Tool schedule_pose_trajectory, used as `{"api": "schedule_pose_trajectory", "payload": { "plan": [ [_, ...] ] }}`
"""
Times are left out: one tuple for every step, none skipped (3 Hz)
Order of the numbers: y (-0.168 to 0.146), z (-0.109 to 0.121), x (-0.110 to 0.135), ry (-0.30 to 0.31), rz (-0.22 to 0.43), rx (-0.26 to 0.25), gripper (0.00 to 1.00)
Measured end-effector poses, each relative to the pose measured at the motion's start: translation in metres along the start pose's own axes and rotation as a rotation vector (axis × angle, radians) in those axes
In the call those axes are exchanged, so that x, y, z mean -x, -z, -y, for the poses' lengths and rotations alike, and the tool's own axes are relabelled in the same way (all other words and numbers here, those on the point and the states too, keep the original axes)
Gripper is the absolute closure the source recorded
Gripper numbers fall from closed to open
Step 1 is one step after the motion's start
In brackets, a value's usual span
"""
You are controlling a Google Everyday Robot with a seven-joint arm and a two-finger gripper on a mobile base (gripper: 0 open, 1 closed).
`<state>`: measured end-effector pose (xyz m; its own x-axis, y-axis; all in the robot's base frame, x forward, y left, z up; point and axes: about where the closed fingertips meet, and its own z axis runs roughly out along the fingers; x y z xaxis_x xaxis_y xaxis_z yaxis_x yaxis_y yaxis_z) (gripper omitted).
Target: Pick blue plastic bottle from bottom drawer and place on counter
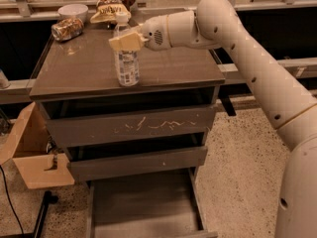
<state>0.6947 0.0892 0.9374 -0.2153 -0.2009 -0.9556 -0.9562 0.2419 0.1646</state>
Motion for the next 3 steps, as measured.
{"api": "schedule_pose_trajectory", "payload": {
  "plan": [
    [-0.0001, 0.0000, 0.0000, 0.000, 0.000, 0.000, 0.50],
    [-0.0001, 0.0000, 0.0000, 0.000, 0.000, 0.000, 0.26],
    [-0.0011, -0.0005, -0.0001, 0.000, 0.000, 0.002, 0.00]
  ]
}}
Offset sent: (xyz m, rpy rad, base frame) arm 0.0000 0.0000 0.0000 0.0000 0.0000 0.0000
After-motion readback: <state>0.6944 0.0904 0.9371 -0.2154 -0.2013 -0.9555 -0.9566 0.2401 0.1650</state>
